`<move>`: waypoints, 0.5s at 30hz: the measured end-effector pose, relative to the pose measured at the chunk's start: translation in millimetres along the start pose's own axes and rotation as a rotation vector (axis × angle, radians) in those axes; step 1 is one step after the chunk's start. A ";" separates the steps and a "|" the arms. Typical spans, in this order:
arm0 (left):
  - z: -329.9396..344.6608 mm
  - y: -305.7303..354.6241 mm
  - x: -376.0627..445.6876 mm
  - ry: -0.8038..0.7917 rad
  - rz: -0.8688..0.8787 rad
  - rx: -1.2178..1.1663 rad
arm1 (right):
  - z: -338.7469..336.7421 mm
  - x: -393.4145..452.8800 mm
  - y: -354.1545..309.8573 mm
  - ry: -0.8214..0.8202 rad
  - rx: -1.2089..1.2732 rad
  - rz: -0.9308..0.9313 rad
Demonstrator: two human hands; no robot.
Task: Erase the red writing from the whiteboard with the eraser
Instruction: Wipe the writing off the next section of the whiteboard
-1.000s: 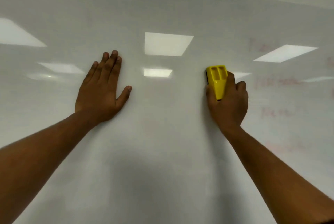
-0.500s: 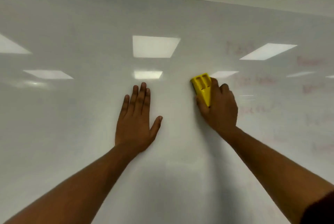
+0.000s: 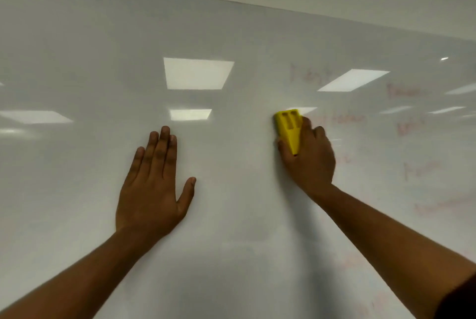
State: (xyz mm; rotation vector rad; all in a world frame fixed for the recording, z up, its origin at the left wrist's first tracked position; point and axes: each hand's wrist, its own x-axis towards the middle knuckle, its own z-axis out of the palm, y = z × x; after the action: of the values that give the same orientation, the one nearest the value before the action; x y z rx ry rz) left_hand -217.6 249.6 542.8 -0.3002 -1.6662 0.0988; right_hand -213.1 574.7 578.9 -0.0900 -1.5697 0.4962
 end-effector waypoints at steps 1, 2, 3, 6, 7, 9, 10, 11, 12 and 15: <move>-0.8 -0.3 0.3 0.005 0.003 -0.004 | 1.1 -4.6 -3.5 -0.016 -0.029 -0.145; -1.7 -0.1 0.8 0.006 0.002 -0.009 | 2.2 -8.3 -5.5 -0.041 -0.054 -0.281; -3.0 -0.8 1.5 0.001 0.002 -0.011 | 2.6 -5.7 -6.3 -0.061 -0.070 -0.381; -4.9 2.3 2.2 -0.026 -0.022 -0.024 | 0.7 35.3 3.3 -0.049 -0.056 -0.373; -6.1 3.5 3.7 -0.027 -0.038 -0.034 | 0.7 53.5 5.6 -0.035 -0.034 -0.274; -8.0 10.9 11.1 -0.023 -0.045 -0.043 | 1.2 81.6 7.9 0.006 0.024 -0.040; -6.8 19.7 18.0 -0.017 -0.035 -0.038 | 2.9 86.7 5.7 0.030 0.043 0.011; -4.3 31.2 27.8 -0.007 -0.015 -0.035 | 4.9 85.8 1.4 0.053 0.040 -0.020; -1.1 44.8 39.9 0.001 0.010 -0.033 | 8.5 81.3 -3.8 0.064 0.025 -0.122; 9.5 91.0 77.9 0.003 0.055 -0.057 | 15.4 72.0 -8.5 0.049 -0.042 -0.480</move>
State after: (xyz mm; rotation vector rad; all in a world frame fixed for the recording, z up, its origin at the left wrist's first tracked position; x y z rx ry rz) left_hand -221.4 357.9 594.9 -0.3894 -1.6602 0.0924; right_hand -231.3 588.7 649.4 0.2369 -1.4898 0.0830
